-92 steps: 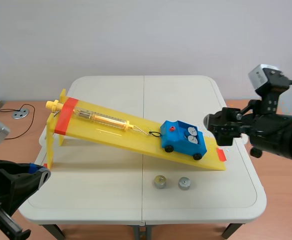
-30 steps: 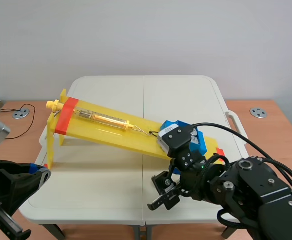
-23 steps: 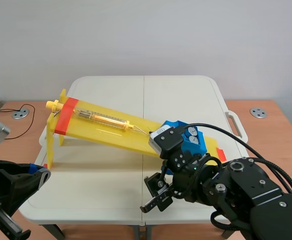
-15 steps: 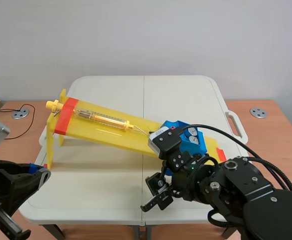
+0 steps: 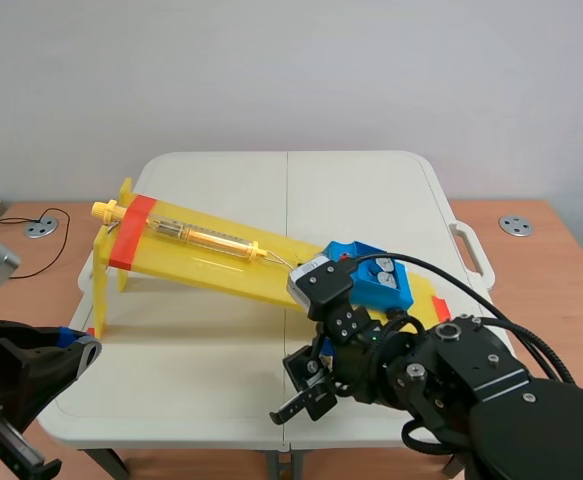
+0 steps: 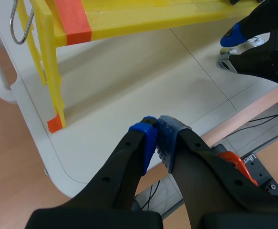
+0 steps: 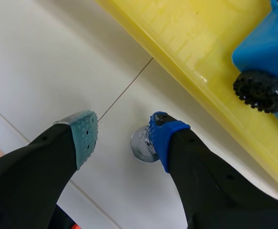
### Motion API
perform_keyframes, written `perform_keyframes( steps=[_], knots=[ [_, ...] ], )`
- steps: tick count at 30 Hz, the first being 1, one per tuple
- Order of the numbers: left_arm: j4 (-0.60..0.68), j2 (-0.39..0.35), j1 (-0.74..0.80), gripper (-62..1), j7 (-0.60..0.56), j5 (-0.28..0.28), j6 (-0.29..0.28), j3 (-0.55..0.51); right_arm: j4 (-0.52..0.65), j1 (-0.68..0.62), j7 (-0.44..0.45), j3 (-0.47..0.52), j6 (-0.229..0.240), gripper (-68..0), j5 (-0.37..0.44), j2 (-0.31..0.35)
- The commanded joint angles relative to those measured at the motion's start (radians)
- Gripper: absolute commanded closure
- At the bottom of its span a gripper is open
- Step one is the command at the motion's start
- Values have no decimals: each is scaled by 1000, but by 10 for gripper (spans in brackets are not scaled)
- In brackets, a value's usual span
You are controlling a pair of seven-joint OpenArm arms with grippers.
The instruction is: Place the four metal weights on the blue cart on the ramp.
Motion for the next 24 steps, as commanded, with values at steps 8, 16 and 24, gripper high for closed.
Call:
perform_keyframes(
  steps=[8,16,24],
  knots=[
    [73,8,-8,-38,-97,-77,-18,-18,8,92,113,7,-37,-245,23,-19],
    [73,8,-8,-38,-96,-77,-18,-18,3,87,64,7,-82,-126,23,-11],
    [73,8,-8,-38,-96,-77,-18,-18,3,76,35,7,-130,-7,23,0]
  ],
)
